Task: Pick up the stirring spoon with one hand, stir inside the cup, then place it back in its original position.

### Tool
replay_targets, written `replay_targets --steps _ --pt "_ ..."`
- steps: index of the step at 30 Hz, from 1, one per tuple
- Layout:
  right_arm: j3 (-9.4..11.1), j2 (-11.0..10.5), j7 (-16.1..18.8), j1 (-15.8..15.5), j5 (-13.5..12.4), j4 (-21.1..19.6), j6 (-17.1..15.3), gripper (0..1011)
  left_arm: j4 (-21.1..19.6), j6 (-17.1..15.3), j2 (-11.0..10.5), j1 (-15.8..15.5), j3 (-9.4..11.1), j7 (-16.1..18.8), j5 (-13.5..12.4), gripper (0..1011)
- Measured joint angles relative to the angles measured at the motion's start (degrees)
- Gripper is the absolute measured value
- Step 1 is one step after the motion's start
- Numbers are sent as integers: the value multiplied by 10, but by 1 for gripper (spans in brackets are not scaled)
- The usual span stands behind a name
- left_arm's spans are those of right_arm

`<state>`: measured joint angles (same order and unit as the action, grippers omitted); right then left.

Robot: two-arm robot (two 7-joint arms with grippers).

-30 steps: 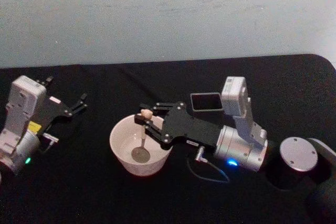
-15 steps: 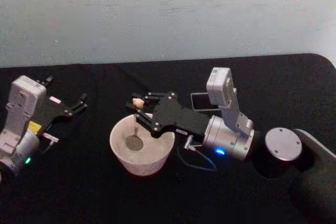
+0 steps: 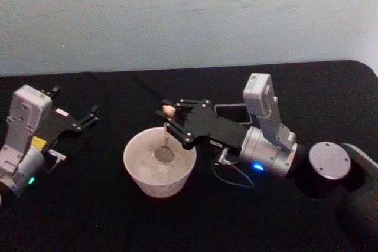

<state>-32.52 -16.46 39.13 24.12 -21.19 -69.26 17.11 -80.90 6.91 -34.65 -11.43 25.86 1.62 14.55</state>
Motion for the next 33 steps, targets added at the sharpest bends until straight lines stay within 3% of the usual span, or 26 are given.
replay_targets --steps 9,18,25,33 --pt "10 -26 6 -27 -9 -39 -5 214 0 0 0 0 0 0 0 1001" --pt "4 -43 20 -49 -20 -76 -13 214 0 0 0 0 0 0 0 1001" --pt "-5 -43 26 -51 -26 -86 -17 215 0 0 0 0 0 0 0 1001" --pt "-17 -24 25 -36 -25 -69 -17 214 0 0 0 0 0 0 0 1001"
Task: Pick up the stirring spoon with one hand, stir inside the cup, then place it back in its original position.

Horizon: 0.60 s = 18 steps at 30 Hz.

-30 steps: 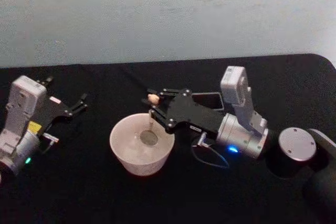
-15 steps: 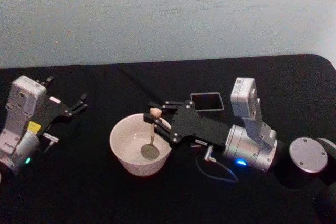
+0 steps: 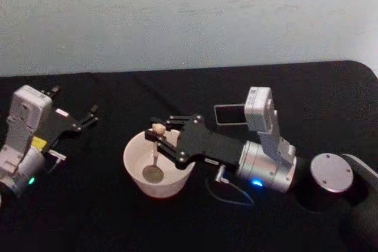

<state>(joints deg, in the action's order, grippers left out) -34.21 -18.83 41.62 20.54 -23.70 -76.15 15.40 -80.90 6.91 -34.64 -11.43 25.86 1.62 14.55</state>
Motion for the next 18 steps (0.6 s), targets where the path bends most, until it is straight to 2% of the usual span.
replay_targets --steps 8,18 --pt "-2 25 -15 26 12 40 8 215 0 0 0 0 0 0 0 1001" --pt "12 34 -32 41 23 69 16 214 0 0 0 0 0 0 0 1001"
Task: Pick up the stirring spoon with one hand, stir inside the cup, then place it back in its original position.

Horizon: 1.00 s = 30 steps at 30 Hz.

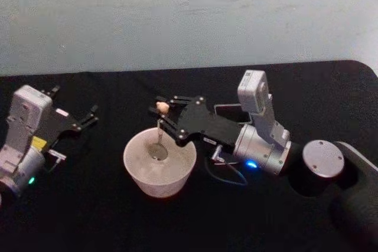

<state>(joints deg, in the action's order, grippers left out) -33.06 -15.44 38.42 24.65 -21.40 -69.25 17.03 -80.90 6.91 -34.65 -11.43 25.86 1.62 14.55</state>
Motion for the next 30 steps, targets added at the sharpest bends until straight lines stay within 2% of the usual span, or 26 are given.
replay_targets --steps 9,17,23,30 --pt "14 -15 -6 -10 4 -6 0 215 0 0 0 0 0 0 0 1001" --pt "23 -38 1 -38 -6 -45 -10 214 0 0 0 0 0 0 0 1001" --pt "22 -51 9 -56 -16 -74 -18 214 0 0 0 0 0 0 0 1001" --pt "13 -53 16 -63 -21 -88 -24 215 0 0 0 0 0 0 0 1001"
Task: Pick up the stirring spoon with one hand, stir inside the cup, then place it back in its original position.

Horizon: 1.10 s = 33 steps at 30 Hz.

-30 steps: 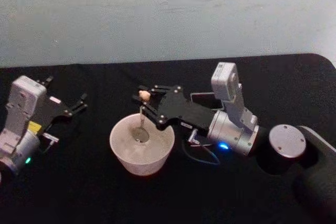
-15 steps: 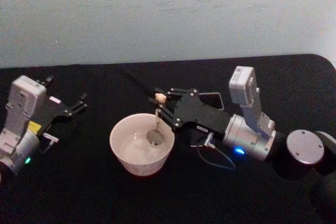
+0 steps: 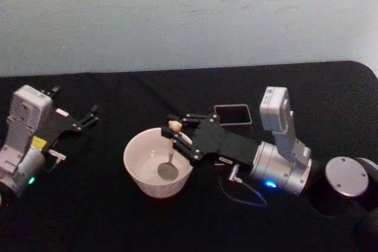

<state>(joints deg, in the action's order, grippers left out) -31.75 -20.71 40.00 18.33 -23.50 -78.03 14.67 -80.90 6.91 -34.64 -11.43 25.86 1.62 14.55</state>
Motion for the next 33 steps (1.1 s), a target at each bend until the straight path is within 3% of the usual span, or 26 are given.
replay_targets --steps 11,21,33 --pt "-15 17 3 14 -1 11 -2 215 0 0 0 0 0 0 0 1002" --pt "-25 43 -4 42 11 52 6 214 0 0 0 0 0 0 0 1002" --pt "-15 60 -19 62 22 89 16 214 0 0 0 0 0 0 0 1002"
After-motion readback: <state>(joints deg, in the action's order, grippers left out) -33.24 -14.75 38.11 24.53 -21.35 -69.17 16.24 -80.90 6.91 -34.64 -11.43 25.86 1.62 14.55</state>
